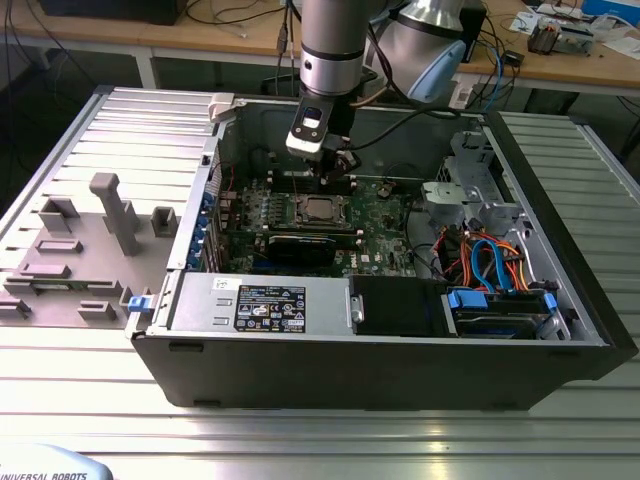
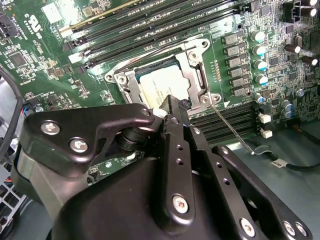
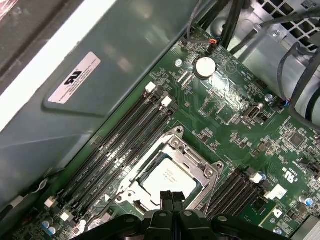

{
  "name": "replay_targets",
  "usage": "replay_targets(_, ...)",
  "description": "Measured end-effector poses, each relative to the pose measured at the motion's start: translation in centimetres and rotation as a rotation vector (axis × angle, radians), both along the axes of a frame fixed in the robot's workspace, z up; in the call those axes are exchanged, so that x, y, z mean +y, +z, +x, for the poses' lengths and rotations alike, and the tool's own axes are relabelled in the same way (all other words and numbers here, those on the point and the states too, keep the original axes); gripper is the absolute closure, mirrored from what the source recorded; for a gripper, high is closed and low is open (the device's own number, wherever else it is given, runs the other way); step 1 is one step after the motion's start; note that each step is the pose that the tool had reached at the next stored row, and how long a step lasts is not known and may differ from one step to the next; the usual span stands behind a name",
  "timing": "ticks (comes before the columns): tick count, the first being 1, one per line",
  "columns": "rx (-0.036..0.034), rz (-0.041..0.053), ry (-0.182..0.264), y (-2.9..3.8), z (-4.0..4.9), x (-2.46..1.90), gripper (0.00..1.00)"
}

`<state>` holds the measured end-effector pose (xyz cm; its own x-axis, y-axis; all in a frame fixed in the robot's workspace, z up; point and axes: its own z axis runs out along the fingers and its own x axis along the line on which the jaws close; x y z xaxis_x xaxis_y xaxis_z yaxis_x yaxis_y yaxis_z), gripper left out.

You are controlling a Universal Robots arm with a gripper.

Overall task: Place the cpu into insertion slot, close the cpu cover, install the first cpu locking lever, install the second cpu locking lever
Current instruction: 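Install the first cpu locking lever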

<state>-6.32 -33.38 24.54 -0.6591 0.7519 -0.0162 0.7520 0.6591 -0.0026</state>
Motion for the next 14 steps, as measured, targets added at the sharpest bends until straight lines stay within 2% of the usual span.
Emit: replay_targets(14,0.0,0.0001,0.007,0.0,0.0,0.0,0.89)
